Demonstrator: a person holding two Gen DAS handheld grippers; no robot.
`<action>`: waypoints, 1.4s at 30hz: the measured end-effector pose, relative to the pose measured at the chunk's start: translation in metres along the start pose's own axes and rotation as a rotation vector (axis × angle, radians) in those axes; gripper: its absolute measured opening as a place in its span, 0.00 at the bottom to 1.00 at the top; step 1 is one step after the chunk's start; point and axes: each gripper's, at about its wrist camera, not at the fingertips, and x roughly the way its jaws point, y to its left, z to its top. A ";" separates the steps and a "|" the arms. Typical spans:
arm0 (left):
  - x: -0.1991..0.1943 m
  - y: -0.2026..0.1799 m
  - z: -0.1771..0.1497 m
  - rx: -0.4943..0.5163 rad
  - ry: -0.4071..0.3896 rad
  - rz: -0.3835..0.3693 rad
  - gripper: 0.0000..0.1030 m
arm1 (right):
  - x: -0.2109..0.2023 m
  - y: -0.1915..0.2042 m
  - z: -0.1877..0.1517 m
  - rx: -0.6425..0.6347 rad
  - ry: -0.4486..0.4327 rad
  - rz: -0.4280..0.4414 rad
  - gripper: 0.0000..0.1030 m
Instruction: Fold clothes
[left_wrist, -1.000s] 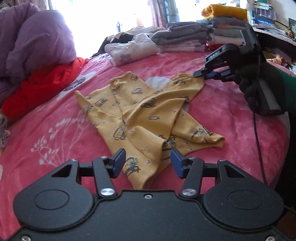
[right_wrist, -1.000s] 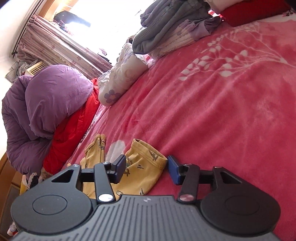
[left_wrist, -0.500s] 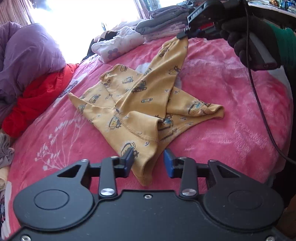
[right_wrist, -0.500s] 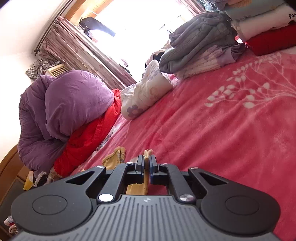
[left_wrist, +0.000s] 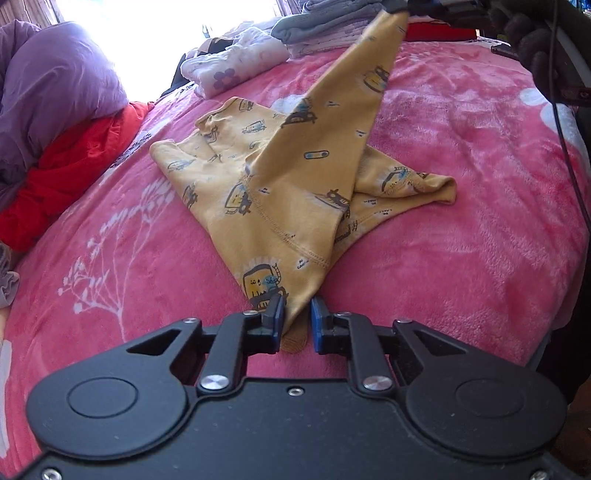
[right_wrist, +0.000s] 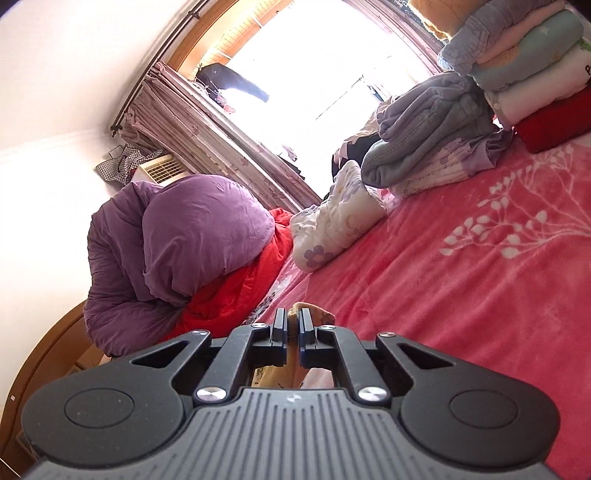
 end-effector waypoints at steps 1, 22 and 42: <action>0.000 0.001 0.000 -0.008 0.001 -0.002 0.14 | -0.003 -0.003 -0.001 0.005 0.006 -0.026 0.08; -0.031 0.066 0.014 -0.379 -0.098 -0.194 0.39 | 0.011 -0.054 -0.025 0.177 0.115 -0.234 0.35; 0.099 0.173 0.100 -0.608 -0.207 -0.083 0.33 | 0.070 -0.007 -0.015 -0.132 0.256 -0.149 0.08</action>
